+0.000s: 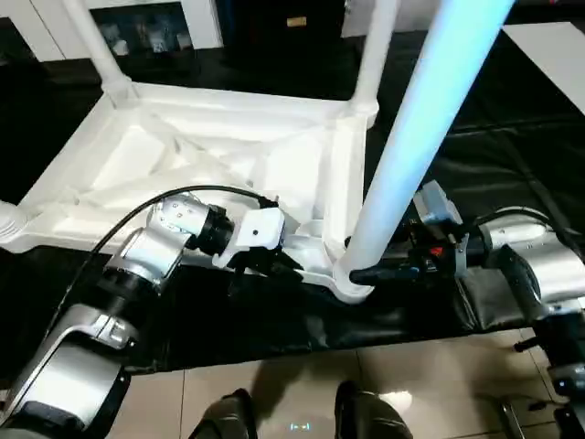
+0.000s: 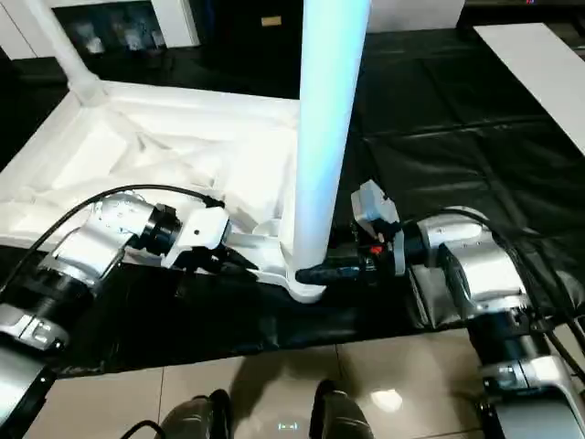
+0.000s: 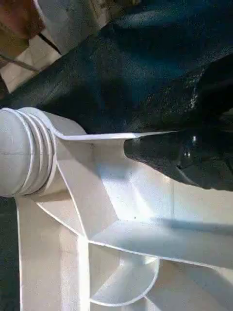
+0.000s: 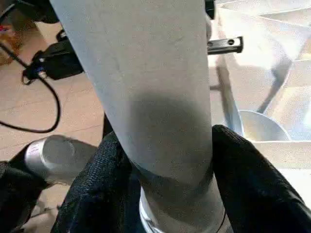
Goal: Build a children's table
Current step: Rotate leg to tighten
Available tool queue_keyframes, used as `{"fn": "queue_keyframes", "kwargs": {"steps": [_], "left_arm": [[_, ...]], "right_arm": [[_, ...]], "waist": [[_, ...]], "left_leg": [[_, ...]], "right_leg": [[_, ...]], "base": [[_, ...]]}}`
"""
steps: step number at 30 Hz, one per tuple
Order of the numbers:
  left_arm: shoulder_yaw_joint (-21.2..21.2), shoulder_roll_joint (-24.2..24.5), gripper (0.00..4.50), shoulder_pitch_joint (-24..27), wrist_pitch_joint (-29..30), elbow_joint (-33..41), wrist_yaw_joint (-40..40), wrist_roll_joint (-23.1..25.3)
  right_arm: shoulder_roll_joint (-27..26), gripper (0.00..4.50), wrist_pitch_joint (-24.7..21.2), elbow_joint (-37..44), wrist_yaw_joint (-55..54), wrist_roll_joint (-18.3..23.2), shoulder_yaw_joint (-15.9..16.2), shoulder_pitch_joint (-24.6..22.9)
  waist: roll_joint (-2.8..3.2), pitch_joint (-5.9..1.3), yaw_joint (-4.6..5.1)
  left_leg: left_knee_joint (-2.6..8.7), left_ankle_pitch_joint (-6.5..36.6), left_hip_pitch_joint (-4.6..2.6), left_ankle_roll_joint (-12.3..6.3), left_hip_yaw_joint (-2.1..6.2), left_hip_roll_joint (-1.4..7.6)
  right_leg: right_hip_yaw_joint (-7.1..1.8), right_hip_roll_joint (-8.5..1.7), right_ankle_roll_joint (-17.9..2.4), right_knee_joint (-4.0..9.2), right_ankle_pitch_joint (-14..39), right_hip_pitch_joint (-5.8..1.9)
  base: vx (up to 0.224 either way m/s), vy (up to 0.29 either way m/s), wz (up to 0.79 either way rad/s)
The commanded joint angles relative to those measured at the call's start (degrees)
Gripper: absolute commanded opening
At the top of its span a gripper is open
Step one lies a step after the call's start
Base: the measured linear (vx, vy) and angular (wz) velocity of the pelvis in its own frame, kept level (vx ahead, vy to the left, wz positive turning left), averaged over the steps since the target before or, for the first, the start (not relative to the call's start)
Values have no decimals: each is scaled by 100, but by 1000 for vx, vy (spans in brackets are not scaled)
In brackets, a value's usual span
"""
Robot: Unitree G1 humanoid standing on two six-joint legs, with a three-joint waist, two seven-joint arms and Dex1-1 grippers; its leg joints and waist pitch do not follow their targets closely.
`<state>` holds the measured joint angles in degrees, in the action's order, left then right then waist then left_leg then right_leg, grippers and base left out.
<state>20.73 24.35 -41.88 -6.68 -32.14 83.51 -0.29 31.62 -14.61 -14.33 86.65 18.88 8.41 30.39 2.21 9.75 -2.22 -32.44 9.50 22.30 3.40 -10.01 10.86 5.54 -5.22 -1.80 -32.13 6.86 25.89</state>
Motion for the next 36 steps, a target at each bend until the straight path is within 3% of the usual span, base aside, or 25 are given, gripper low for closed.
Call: {"fn": "queue_keyframes", "kwargs": {"steps": [1, 7, 11, 13, 16, 18, 19, 21, 22, 23, 24, 26, 29, 30, 33, 36], "left_arm": [[134, -46, 0, -108, -107, -28, 36, 55], [55, -58, 0, -83, -124, -117, -8, 18], [-81, -139, 0, -5, 162, 41, -334, -15], [-183, -251, 0, -4, 743, 201, -875, 89], [-332, -472, 0, 50, 1363, 517, -1479, 104], [-404, -667, 0, 67, 1736, 700, -1913, 164], [-429, -731, 0, 64, 1829, 735, -2052, 186], [-509, -930, 0, 35, 2078, 793, -2494, 268], [-521, -963, 0, 28, 2116, 799, -2554, 274], [-636, -1351, 0, -63, 2449, 795, -3159, 308], [-636, -1351, 0, -63, 2449, 795, -3159, 308], [-768, -1806, 0, -211, 2698, 719, -3943, 406], [-746, -1833, 0, -243, 2700, 714, -3970, 457], [-685, -1754, 0, -216, 2649, 742, -3869, 512], [-608, -1618, 0, -155, 2597, 809, -3711, 579], [-485, -1162, 0, 63, 2297, 880, -3246, 640]], "right_arm": [[7, 218, 55, 14, 260, 51, 145, -10], [8, 201, -207, 124, 355, 201, 159, -49], [-119, 200, -785, 491, -36, 487, 56, -211], [-423, 200, -1099, 730, -917, 359, -16, -321], [-959, 200, -1296, 906, -2187, -32, -97, -392], [-1463, 200, -1492, 891, -3163, -241, -262, -339], [-1608, 200, -1563, 875, -3418, -285, -307, -313], [-1943, 200, -1679, 857, -4041, -467, -364, -255], [-1992, 200, -1703, 854, -4133, -493, -373, -245], [-2528, 200, -1849, 703, -5075, -692, -496, -82], [-2528, 199, -1849, 703, -5075, -692, -496, -82], [-3158, 199, -1905, 502, -6160, -866, -648, 134], [-3177, 199, -1715, 512, -6159, -983, -578, 148], [-3098, 255, -1599, 546, -6046, -1008, -565, 96], [-2990, 278, -1481, 612, -5888, -972, -599, 6], [-2432, 313, -1214, 717, -5303, -875, -804, -241]], "waist": [[-129, -505, 30], [-133, -517, 14], [-127, -527, -20], [-114, -524, -22], [-87, -495, 32], [-104, -475, 138], [-75, -471, 171], [-99, -458, 269], [-97, -454, 320], [-43, -449, 336], [-51, -458, 366], [-59, -468, 370], [-45, -484, 374], [-44, -507, 363], [-38, -520, 352], [-40, -534, 326]], "left_leg": [[268, 596, -77, -1061, -5, 186], [266, 569, -77, -1048, -2, 187], [261, 480, -78, -1064, -2, 194], [263, 525, -81, -1005, -1, 186], [285, 825, -75, -643, 10, 155], [307, 950, -43, -390, 43, 109], [303, 959, -52, -337, 43, 109], [300, 1063, -31, -297, 49, 72], [290, 1104, -40, -332, 49, 52], [285, 1099, -50, -375, 41, 53], [275, 1100, -56, -364, 38, 53], [280, 1079, -68, -409, 41, 51], [282, 1036, -68, -483, 42, 65], [280, 946, -60, -563, 41, 79], [269, 789, -40, -749, 32, 85], [260, 763, -44, -857, 30, 89]], "right_leg": [[-299, -275, -1438, 252, 1297, -473], [-291, -268, -1404, 255, 1378, -475], [-297, -264, -1425, 246, 1296, -481], [-287, -262, -1403, 264, 1433, -472], [-276, -270, -1181, 336, 2087, -470], [-247, -267, -915, 380, 2571, -497], [-247, -261, -900, 379, 2608, -475], [-222, -248, -740, 434, 2876, -478], [-213, -242, -674, 468, 2982, -469], [-221, -238, -660, 472, 2958, -446], [-209, -223, -693, 479, 2912, -423], [-208, -212, -721, 477, 2770, -421], [-217, -208, -784, 443, 2421, -433], [-225, -211, -855, 413, 2143, -450], [-238, -217, -1076, 353, 1608, -479], [-249, -235, -1174, 330, 1406, -514]], "base": [[0, 0, 0], [0, 0, 0], [0, 0, 0], [0, 0, 0], [0, 0, 0], [0, 0, 0], [0, 0, 0], [0, 0, 0], [0, 0, 0], [0, 0, 0], [0, 0, 0], [0, 0, 0], [0, 0, 0], [0, 0, 0], [0, 0, 0], [0, 0, 0]]}}
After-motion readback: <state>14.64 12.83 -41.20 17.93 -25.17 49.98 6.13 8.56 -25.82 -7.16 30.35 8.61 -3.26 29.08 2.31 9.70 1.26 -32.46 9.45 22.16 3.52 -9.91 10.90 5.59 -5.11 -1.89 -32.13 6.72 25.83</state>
